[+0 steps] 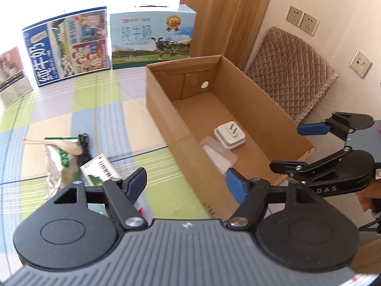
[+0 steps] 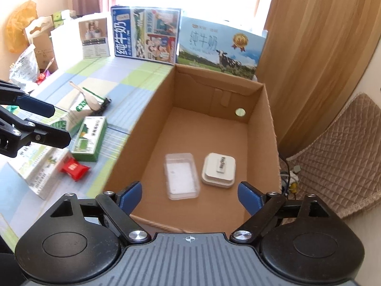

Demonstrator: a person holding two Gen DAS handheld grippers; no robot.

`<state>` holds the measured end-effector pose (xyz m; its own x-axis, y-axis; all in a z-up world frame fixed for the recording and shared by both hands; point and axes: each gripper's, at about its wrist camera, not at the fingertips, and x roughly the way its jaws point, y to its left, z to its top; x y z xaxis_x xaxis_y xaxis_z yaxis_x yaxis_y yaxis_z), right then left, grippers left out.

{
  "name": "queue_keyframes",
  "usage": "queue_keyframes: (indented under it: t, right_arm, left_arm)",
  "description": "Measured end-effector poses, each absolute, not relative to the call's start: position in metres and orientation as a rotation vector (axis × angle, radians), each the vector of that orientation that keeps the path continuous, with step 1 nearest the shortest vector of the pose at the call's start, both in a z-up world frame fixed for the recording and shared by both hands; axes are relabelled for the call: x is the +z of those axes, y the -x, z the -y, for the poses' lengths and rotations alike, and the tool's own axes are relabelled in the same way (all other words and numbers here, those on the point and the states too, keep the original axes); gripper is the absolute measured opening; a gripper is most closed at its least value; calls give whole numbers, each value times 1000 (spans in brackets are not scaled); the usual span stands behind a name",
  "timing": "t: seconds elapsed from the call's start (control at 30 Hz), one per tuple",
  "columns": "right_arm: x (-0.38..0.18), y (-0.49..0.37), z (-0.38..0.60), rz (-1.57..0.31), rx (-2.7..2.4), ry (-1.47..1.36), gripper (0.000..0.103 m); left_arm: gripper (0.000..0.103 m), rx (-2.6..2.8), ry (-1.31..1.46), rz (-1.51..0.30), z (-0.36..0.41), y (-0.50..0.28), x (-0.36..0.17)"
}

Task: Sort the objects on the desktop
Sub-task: 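Withdraw both tools from the box back over the table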

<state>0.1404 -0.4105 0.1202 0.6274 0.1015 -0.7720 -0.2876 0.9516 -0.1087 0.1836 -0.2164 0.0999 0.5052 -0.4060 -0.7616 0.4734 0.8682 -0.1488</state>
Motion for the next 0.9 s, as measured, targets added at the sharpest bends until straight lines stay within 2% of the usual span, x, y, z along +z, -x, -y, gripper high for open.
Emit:
queue_keyframes:
  t: [0.3,0.6,0.9]
  right_arm:
    - [144,-128,363,-827,297,228,101]
    - [153,-124,302,-814,382,206,101]
    - [139,-116,257,-844,424,206,101]
  left_arm:
    - [87,-433,-85,-861,145,-166,112]
    - [93,-303,-83,-861,67,-155,112]
    - [93,-255,-112,-898,36,-141,80]
